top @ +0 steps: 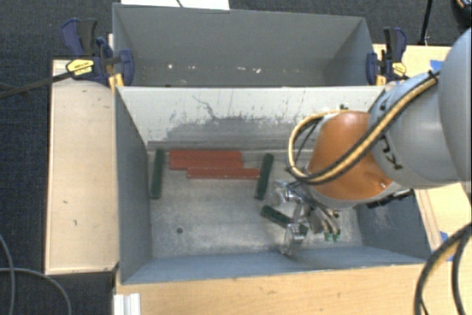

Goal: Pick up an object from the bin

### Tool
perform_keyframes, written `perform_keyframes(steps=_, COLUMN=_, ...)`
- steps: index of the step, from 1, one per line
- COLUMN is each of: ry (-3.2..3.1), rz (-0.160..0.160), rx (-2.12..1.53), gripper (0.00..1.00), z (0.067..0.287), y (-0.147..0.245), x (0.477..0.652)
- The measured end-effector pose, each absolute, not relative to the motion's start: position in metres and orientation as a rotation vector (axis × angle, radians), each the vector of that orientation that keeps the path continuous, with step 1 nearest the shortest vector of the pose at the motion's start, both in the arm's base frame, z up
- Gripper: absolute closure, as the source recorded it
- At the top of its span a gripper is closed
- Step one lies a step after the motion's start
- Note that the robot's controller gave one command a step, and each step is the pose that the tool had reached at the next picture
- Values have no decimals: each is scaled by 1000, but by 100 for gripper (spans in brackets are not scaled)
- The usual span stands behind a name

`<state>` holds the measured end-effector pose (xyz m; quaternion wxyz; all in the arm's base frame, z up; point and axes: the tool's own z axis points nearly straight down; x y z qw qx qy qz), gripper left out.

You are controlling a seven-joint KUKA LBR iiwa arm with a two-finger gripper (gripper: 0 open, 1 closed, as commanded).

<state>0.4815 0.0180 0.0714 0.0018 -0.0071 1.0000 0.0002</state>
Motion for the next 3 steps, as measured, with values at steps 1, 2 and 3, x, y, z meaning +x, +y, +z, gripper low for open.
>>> perform_keyframes(steps=1, ry=3135, rz=0, rx=-29, gripper=0, z=72, y=18, x=483)
perform_keyframes(steps=2, ry=3137, rz=0, rx=-34, gripper=100, z=71, y=18, x=482)
perform_keyframes(steps=3, ry=3136, rz=0, rx=-44, gripper=100, z=92, y=18, x=483)
